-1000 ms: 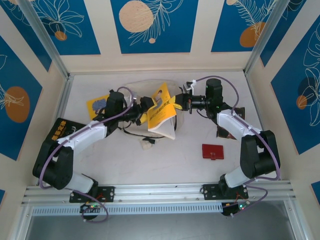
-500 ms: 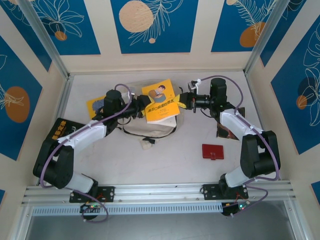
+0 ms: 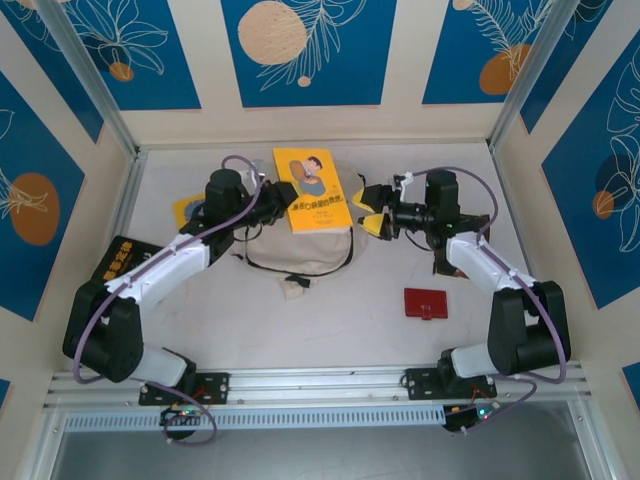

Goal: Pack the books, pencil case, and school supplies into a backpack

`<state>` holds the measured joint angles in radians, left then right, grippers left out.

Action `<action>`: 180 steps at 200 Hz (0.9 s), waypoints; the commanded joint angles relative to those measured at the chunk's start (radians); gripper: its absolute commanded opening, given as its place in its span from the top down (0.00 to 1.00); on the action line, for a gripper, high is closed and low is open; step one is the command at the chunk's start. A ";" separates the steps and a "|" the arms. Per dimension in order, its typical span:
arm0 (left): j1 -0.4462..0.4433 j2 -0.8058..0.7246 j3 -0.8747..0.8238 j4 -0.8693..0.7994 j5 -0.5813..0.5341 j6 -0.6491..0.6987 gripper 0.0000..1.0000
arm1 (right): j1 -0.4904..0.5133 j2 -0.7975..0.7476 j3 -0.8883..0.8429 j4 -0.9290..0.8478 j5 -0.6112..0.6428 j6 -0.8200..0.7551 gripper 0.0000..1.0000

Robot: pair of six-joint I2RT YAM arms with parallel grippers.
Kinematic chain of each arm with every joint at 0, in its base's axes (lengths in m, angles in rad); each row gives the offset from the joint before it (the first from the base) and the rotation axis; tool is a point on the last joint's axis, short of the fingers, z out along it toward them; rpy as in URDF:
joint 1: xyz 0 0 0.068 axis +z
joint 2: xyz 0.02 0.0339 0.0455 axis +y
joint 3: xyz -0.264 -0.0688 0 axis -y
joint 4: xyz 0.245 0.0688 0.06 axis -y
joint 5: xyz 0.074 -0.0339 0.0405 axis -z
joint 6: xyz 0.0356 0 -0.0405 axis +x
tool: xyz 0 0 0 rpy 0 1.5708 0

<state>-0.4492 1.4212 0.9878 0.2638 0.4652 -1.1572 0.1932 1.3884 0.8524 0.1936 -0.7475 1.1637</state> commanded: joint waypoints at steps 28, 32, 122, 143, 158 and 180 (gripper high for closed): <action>-0.003 -0.022 0.108 0.145 -0.208 -0.032 0.89 | 0.212 -0.012 -0.085 0.375 0.256 0.338 0.05; -0.003 -0.020 0.110 0.154 -0.214 -0.041 0.88 | 0.230 -0.005 -0.085 0.396 0.284 0.349 0.04; -0.004 -0.004 0.111 0.234 -0.277 -0.134 0.86 | 0.353 0.216 0.043 0.760 0.537 0.543 0.08; -0.005 -0.008 0.099 0.238 -0.284 -0.140 0.86 | 0.353 0.234 0.051 0.795 0.536 0.573 0.24; -0.005 -0.010 0.095 0.233 -0.286 -0.141 0.85 | 0.354 0.238 0.070 0.770 0.523 0.571 0.38; -0.004 -0.013 0.088 0.221 -0.279 -0.143 0.84 | 0.354 0.233 0.074 0.749 0.524 0.559 0.57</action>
<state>-0.4492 1.4246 1.0565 0.3801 0.1917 -1.2854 0.5400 1.6226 0.8967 0.9203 -0.2501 1.7164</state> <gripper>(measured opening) 0.175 0.503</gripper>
